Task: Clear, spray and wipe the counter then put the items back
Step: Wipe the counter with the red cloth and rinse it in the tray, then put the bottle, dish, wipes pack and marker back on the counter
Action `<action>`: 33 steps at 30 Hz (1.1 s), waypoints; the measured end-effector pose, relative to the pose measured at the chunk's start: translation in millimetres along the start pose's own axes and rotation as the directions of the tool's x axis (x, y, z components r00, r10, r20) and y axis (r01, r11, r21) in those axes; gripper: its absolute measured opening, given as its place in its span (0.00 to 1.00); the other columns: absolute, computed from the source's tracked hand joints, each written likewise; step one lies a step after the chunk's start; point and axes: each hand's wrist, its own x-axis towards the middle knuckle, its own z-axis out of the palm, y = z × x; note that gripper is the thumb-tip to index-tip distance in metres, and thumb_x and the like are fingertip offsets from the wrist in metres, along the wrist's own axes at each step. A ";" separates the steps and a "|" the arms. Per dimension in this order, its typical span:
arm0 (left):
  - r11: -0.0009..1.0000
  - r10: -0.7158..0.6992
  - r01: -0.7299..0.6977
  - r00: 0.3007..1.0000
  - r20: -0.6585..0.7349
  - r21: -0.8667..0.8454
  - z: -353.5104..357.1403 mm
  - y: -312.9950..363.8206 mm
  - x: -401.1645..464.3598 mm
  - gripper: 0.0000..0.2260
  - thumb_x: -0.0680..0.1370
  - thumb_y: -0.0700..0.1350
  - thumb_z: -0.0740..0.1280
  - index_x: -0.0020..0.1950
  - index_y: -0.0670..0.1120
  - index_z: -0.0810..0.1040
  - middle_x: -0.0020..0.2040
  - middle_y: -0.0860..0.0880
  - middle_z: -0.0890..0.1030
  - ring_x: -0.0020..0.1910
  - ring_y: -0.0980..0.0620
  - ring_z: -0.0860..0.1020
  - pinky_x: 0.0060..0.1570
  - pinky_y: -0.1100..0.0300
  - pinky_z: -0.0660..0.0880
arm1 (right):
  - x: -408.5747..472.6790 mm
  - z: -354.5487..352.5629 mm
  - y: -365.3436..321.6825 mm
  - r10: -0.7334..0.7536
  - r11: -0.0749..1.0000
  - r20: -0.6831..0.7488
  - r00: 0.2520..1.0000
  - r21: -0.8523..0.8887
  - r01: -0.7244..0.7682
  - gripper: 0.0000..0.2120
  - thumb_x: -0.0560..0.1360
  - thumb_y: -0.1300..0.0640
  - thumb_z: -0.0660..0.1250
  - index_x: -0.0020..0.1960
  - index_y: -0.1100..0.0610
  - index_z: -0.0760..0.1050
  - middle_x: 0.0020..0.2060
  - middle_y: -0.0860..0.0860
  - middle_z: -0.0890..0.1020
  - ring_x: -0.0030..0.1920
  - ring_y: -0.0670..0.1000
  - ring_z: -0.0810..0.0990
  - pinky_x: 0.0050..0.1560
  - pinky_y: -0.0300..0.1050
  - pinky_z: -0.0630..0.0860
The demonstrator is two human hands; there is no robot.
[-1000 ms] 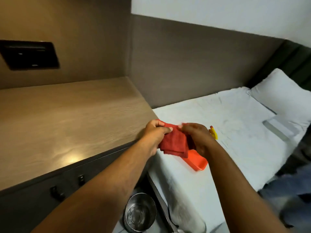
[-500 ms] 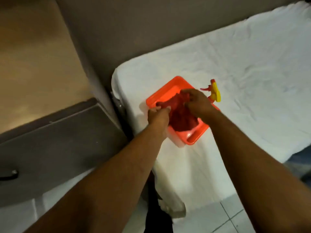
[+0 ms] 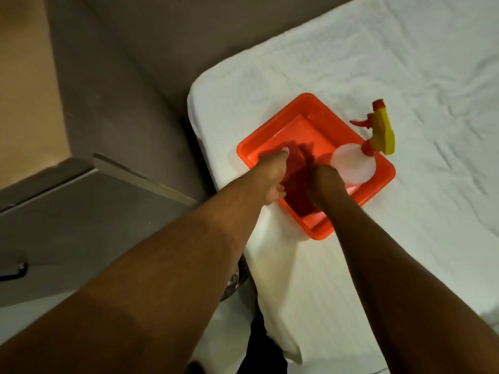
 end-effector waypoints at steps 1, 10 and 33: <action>0.998 0.049 -0.049 0.999 0.000 0.033 -5.1 2.9 -10.1 0.30 0.80 0.59 0.59 0.77 0.47 0.58 0.76 0.42 0.64 0.70 0.38 0.68 0.66 0.46 0.69 | -4.0 -8.5 -3.9 -0.019 1.000 -0.027 0.999 0.002 0.019 0.14 0.79 0.62 0.60 0.59 0.69 0.76 0.52 0.67 0.81 0.53 0.65 0.79 0.54 0.52 0.69; 0.645 0.666 -0.525 0.743 -0.071 0.556 -80.4 51.0 -150.6 0.16 0.79 0.49 0.65 0.63 0.43 0.76 0.62 0.45 0.79 0.59 0.45 0.76 0.59 0.59 0.72 | -36.6 -116.3 -129.2 0.126 0.929 -0.314 0.941 0.370 -0.001 0.19 0.77 0.59 0.67 0.66 0.64 0.76 0.63 0.62 0.79 0.66 0.60 0.75 0.67 0.46 0.66; 0.721 0.447 -0.654 0.187 -0.875 0.229 -673.8 -95.3 -418.2 0.17 0.78 0.49 0.66 0.66 0.50 0.72 0.61 0.47 0.76 0.43 0.56 0.72 0.31 0.65 0.65 | -286.4 -27.1 -710.7 -0.652 0.597 -0.315 0.690 0.348 0.723 0.24 0.77 0.47 0.68 0.69 0.57 0.72 0.55 0.53 0.80 0.54 0.50 0.78 0.55 0.49 0.80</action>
